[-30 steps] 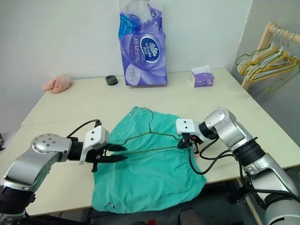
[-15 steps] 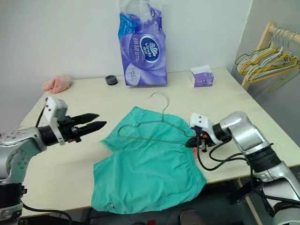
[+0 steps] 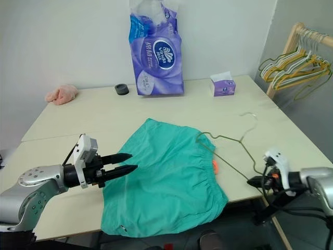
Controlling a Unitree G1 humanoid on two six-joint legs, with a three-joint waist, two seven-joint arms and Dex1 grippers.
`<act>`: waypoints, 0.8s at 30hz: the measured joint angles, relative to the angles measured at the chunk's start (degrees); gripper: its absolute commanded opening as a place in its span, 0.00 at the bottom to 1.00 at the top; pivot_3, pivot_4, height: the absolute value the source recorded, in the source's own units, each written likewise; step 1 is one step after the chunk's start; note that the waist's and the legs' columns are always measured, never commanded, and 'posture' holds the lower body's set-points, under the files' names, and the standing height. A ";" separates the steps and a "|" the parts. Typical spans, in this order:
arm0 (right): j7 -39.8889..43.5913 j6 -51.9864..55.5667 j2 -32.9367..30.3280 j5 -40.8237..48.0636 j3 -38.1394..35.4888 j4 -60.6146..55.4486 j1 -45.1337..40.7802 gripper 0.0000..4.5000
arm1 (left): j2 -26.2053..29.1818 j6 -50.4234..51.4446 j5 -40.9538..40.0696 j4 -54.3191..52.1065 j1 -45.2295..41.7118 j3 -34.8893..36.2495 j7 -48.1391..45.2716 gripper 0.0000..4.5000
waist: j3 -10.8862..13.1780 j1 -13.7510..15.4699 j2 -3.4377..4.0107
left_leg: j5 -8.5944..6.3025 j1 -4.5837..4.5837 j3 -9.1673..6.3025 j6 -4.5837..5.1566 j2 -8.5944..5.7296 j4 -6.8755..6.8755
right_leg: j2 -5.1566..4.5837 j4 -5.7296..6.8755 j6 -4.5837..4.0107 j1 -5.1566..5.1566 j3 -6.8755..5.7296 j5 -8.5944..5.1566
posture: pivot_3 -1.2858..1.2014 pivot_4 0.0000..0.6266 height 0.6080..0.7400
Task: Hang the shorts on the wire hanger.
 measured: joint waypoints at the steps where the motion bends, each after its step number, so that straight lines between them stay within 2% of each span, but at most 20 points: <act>1: -0.60 1.05 0.00 1.01 -2.17 -0.85 2.25 0.00 | -0.01 -0.64 0.43 0.16 -0.28 -0.67 -0.12 0.58 | 0.01 -0.33 -0.02 | -0.01 -0.02 0.02 0.01 0.00 -0.01 | 0.01 0.00 0.03 -0.01 0.00 -0.03 | 0.38 0.08 1.00; 5: -2.03 4.58 0.08 4.66 -8.16 -3.29 9.96 0.00 | -0.05 -2.65 1.89 2.29 -1.92 -2.82 -0.60 0.58 | 0.09 -0.82 -0.12 | -0.06 -0.04 0.13 0.09 0.01 -0.01 | 0.01 -0.03 0.04 -0.02 0.10 -0.04 | 0.37 0.08 1.00; 9: -3.24 6.33 0.31 7.46 -9.46 -6.73 15.20 0.00 | 0.02 -3.10 2.50 4.66 -3.98 -3.89 -1.99 0.58 | 0.21 -1.92 -0.31 | -0.06 -0.04 0.15 0.10 0.01 0.00 | 0.02 -0.04 0.05 -0.01 0.11 -0.05 | 0.37 0.09 1.00; 17: -5.13 7.83 0.40 12.38 -9.29 -9.62 15.39 0.00 | 0.16 -5.11 3.87 6.58 -5.63 -5.11 -3.82 0.58 | 0.38 -3.04 -0.48 | -0.13 -0.05 0.18 0.15 0.01 -0.03 | 0.01 -0.08 0.15 -0.03 0.17 -0.11 | 0.37 0.08 1.00; 24: -5.93 9.92 -0.15 16.40 -7.38 -8.17 9.53 0.00 | 0.36 -6.60 5.01 7.64 -5.14 -5.01 -3.85 0.58 | 0.44 -3.57 -0.55 | -0.14 -0.06 0.19 0.16 0.02 -0.04 | 0.00 -0.09 0.15 -0.05 0.18 -0.11 | 0.38 0.08 1.00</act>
